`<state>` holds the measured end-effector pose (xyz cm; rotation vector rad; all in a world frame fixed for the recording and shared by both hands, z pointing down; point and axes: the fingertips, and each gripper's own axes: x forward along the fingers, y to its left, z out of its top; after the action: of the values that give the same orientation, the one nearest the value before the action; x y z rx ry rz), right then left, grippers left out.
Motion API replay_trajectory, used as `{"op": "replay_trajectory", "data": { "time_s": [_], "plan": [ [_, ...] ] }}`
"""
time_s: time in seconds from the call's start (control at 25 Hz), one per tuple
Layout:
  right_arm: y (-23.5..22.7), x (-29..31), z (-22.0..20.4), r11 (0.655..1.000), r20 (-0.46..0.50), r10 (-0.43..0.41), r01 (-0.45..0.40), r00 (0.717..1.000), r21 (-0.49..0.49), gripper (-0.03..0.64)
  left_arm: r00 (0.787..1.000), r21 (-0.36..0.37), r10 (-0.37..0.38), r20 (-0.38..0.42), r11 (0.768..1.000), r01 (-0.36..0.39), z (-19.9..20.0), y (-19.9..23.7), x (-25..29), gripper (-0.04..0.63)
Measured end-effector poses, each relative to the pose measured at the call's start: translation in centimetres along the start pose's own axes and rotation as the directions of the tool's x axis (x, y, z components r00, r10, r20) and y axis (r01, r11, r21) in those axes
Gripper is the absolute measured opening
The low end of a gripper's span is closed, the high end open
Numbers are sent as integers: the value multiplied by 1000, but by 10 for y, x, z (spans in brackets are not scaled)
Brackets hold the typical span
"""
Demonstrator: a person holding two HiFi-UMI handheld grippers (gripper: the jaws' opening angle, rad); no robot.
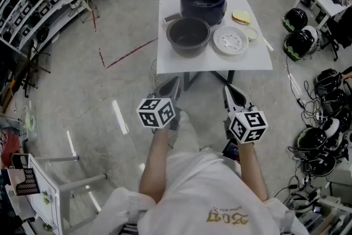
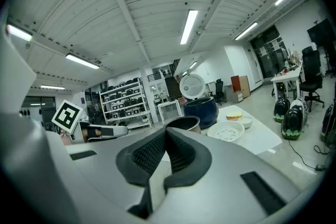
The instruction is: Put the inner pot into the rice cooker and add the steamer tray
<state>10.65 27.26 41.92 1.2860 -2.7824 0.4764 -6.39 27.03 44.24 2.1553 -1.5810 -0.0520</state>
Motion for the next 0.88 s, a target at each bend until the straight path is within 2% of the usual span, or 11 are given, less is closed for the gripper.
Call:
{"op": "replay_trajectory", "data": {
  "time_s": [0.12, 0.32, 0.44, 0.48, 0.52, 0.6, 0.64, 0.72, 0.88],
  "plan": [
    [1, -5, 0, 1000, 1, 5, -5, 1000, 10, 11, 1000, -3, 7, 9, 1000, -7, 1, -1, -4, 15],
    [1, -13, 4, 996, 22, 29, -31, 999, 83, 11, 999, 4, 34, 32, 999, -34, 5, -2, -10, 15],
    [-7, -19, 2, 988, 38, 45, -50, 998, 144, 11, 998, -41, 40, 40, 998, -38, 0, -3, -11, 17],
    [-9, -20, 2, 983, 50, 55, -63, 997, 173, 11, 998, -78, 39, 52, 996, -35, -2, -2, -11, 40],
    [-10, -21, 2, 976, 60, 72, -83, 996, 200, 22, 997, -125, 41, 69, 992, -33, -3, 1, -11, 105],
    [-8, -17, 3, 963, 66, 107, -120, 992, 242, 158, 994, -209, 63, 95, 977, -42, -5, 13, -11, 215],
    [-8, -14, 4, 960, 63, 112, -124, 992, 252, 185, 993, -229, 77, 93, 972, -54, -6, 20, -10, 243],
    [-11, -8, 4, 961, 53, 99, -109, 994, 254, 189, 992, -240, 98, 79, 968, -76, -8, 31, -7, 272],
    [-31, 14, 0, 959, 30, 79, -84, 996, 272, 206, 992, -260, 99, 73, 963, -77, -6, 46, 14, 282]
  ]
}}
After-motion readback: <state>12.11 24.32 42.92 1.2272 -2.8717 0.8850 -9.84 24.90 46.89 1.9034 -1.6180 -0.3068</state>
